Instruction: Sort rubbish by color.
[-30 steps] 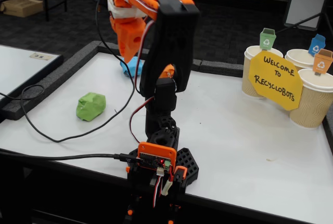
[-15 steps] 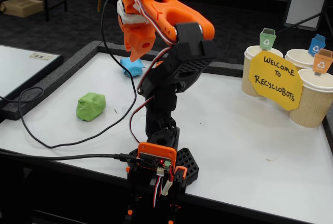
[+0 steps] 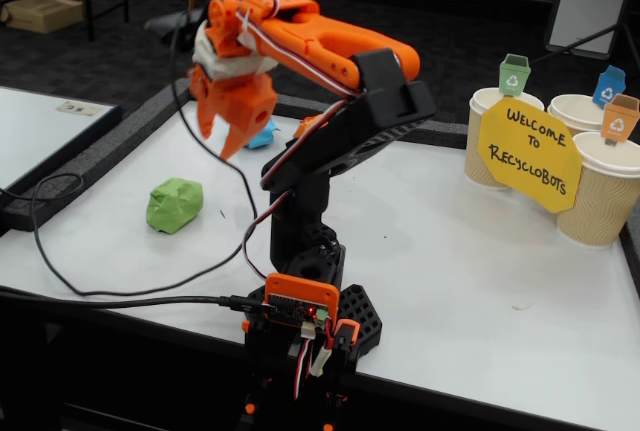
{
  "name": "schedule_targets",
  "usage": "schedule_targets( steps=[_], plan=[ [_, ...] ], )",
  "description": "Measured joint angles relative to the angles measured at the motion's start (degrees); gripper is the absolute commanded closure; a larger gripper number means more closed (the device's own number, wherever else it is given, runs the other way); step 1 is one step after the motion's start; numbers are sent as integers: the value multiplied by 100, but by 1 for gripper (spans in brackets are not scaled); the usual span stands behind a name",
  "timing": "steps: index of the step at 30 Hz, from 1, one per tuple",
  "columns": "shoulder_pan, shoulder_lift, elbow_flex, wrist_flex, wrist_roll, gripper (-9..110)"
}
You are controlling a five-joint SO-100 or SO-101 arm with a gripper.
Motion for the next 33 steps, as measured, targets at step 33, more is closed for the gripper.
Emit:
schedule_targets(
  steps=[33],
  plan=[
    [-1125,-1661,158,-932,-9,83]
  ],
)
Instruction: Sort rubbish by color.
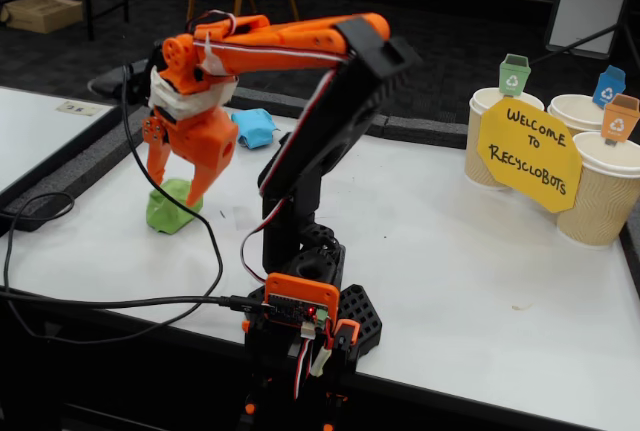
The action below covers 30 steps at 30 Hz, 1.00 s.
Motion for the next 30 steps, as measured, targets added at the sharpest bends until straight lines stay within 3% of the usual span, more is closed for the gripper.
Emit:
schedule_targets(
  steps=[15,30],
  plan=[
    [668,-1020,-255,-738,0,81],
    [624,-1028,-255,-387,-123,80]
  ],
)
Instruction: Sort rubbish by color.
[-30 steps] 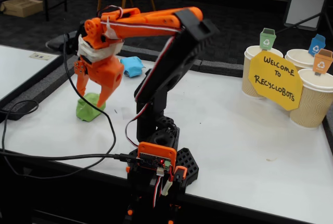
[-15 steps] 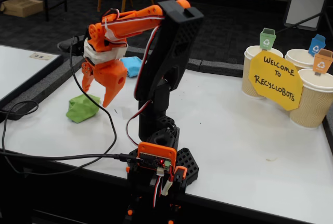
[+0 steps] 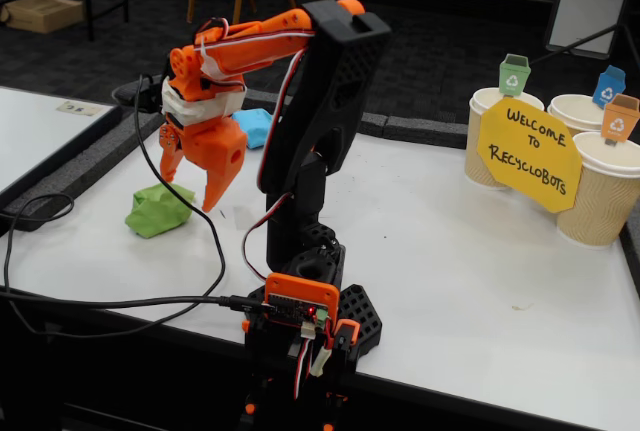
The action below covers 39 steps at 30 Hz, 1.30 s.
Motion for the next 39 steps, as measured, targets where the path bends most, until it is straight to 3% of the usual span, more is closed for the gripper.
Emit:
schedule_targets(
  steps=[9,17,27,39],
  plan=[
    [-580,0,0,176,0,81],
    [-853,0,0,35,0,101],
    [-615,0,-352,-272,0,101],
    [-483,1002,-1195,782,0,101]
  ],
)
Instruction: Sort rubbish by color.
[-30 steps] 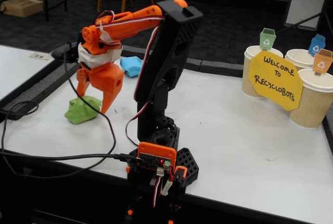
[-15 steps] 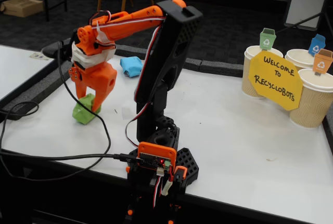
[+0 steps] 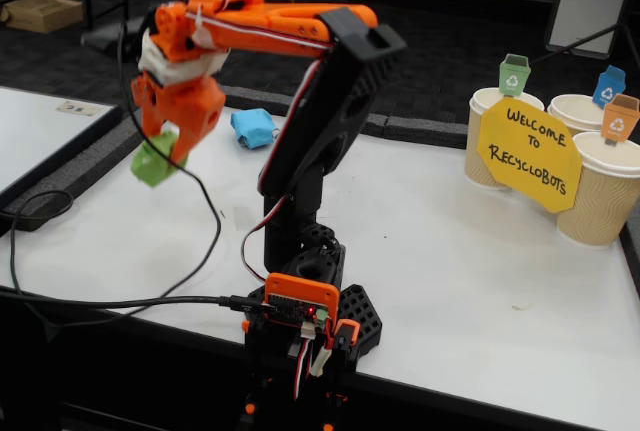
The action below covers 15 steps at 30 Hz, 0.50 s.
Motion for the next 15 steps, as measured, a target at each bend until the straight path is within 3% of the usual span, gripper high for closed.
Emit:
schedule_targets(
  steps=[15],
  plan=[
    [123,1301,-879,1336,0,101]
  ],
)
